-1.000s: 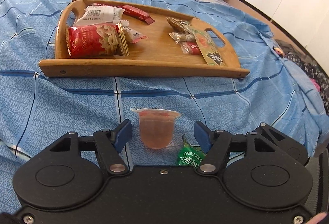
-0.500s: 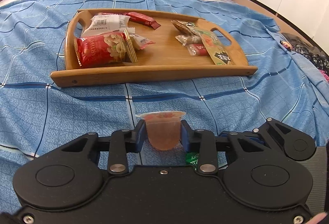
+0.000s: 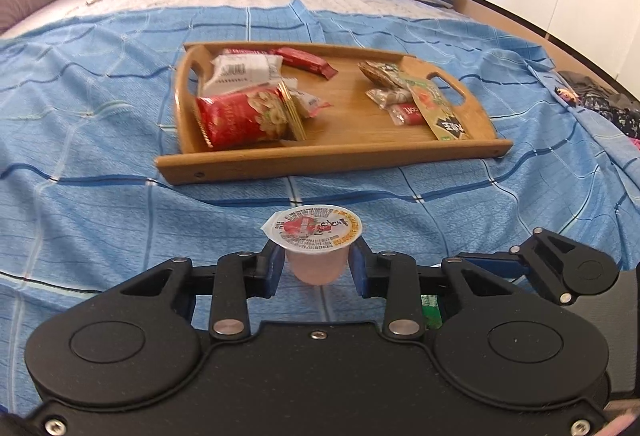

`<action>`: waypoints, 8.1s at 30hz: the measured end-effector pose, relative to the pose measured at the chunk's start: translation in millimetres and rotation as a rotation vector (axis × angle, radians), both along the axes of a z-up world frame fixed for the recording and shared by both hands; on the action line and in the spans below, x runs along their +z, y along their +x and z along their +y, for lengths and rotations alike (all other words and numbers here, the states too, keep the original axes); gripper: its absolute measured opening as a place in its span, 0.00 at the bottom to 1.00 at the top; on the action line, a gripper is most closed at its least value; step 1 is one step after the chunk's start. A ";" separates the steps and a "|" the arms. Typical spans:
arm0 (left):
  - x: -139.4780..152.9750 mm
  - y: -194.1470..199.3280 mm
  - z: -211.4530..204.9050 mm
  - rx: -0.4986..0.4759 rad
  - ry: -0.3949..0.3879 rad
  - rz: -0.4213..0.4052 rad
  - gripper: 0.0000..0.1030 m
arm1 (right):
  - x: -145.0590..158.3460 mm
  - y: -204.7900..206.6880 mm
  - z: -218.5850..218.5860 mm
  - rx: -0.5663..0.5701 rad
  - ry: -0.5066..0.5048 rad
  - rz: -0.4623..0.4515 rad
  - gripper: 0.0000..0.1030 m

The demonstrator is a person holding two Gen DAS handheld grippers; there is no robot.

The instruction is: Organize snacks

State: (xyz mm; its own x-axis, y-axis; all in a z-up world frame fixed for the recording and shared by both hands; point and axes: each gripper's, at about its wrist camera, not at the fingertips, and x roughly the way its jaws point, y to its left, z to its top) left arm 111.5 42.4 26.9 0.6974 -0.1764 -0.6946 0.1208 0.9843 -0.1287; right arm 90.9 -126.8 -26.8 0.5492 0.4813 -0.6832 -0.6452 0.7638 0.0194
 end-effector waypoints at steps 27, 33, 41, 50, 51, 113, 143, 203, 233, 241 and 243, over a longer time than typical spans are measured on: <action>-4.0 -36.4 7.2 0.055 0.026 -0.069 0.32 | 12.6 -31.9 -20.9 -0.425 0.166 -0.086 0.40; -5.2 -44.3 4.2 0.067 0.042 -0.100 0.32 | 15.1 -36.6 -29.0 -0.444 0.167 -0.094 0.40; 2.9 -48.9 3.2 0.072 0.045 -0.134 0.32 | 30.0 -43.6 -34.3 -0.453 0.182 -0.155 0.40; 20.1 -43.4 4.6 0.081 0.049 -0.174 0.32 | 42.7 -33.3 -40.0 -0.448 0.189 -0.174 0.40; 22.5 -41.2 5.2 0.082 0.048 -0.178 0.32 | 44.2 -31.2 -41.2 -0.451 0.191 -0.174 0.40; 33.4 223.3 -12.1 0.095 -0.048 -0.040 0.32 | 102.2 255.6 -33.6 -0.502 0.147 -0.015 0.39; -16.9 257.6 -26.9 0.056 0.007 0.007 0.32 | 40.2 303.9 -12.0 -0.498 0.134 0.071 0.39; 63.0 96.2 -10.8 0.057 0.097 -0.119 0.88 | 119.1 140.5 -64.8 -0.439 0.186 -0.026 1.00; 27.4 -28.6 -10.4 0.107 0.073 -0.149 0.98 | 45.6 10.9 -77.9 -0.525 0.131 -0.168 1.00; -13.6 -27.8 -7.1 0.159 0.077 -0.086 0.98 | 9.9 5.5 -74.3 -0.561 0.105 -0.134 1.00; -21.6 -26.3 -6.1 0.174 0.079 -0.076 0.98 | 3.9 6.5 -72.7 -0.565 0.099 -0.129 1.00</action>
